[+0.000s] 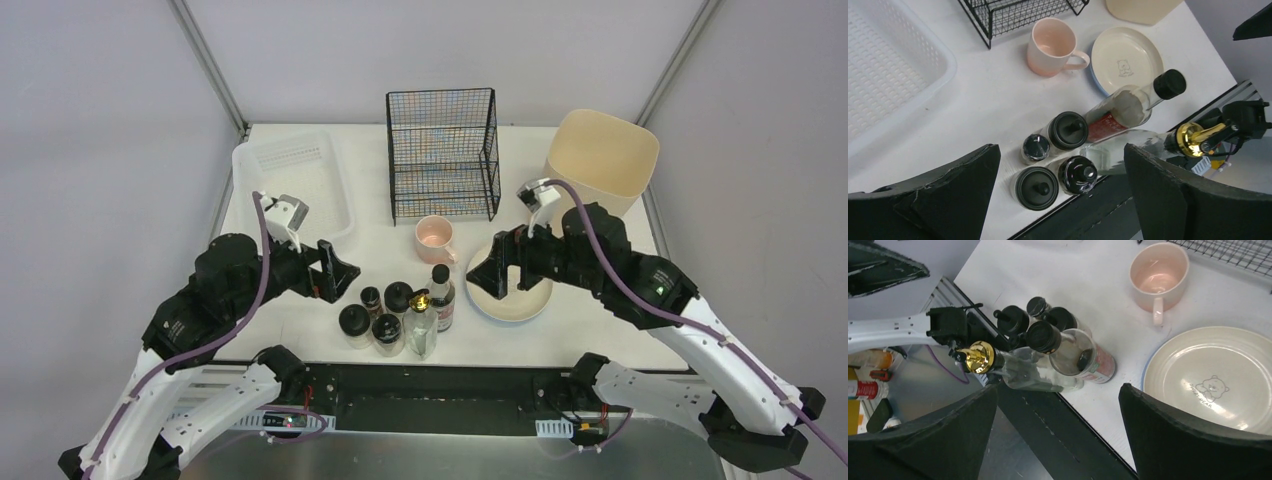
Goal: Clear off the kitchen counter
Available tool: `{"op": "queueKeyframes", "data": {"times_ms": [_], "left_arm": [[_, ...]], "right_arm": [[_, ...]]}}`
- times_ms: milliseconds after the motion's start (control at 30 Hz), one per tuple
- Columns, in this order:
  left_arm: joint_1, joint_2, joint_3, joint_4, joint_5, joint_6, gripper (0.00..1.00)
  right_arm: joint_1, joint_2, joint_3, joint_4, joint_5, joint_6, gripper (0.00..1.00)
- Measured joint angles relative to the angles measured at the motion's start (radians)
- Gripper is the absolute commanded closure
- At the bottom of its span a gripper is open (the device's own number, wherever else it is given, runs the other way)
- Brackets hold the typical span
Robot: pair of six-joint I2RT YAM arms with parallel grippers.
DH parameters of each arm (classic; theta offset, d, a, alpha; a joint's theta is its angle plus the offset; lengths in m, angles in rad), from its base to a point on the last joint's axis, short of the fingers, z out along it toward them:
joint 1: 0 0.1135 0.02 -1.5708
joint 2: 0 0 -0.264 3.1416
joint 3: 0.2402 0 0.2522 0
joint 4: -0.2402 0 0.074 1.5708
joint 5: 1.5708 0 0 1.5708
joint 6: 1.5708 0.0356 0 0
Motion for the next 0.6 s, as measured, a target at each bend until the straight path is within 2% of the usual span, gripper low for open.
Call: {"op": "queueKeyframes", "data": {"times_ms": [300, 600], "left_arm": [[0.000, -0.018, -0.129, -0.001, -0.068, -0.010, 0.00], [0.000, -0.052, -0.215, 0.002, -0.094, -0.026, 0.00]], "right_arm": [[0.108, -0.056, -0.200, 0.132, -0.002, -0.006, 0.12], [0.235, -0.070, -0.381, 0.307, 0.154, -0.039, 0.12]]}}
